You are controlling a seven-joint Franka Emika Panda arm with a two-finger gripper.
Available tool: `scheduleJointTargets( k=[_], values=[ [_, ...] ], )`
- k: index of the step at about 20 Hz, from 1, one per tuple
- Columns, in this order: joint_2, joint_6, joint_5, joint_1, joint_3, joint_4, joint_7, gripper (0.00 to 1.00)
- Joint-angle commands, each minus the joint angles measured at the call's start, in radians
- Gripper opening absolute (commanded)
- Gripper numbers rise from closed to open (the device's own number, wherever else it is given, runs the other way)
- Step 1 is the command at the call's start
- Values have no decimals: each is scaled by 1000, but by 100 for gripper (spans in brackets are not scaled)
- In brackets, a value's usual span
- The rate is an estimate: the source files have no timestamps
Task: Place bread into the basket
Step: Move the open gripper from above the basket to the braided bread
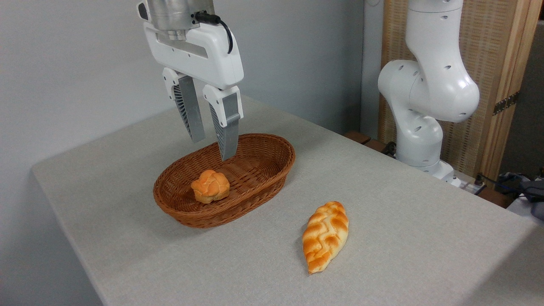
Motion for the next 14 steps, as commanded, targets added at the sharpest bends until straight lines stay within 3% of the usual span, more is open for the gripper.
scheduleJointTargets(
  k=[1,11,14],
  values=[
    [-1,-32,6,-4,14,9,6,100],
    [-4,-32,4,-6,16,6,10,100],
    [-36,-15,6,-6,16,-43,11,100]
  ],
)
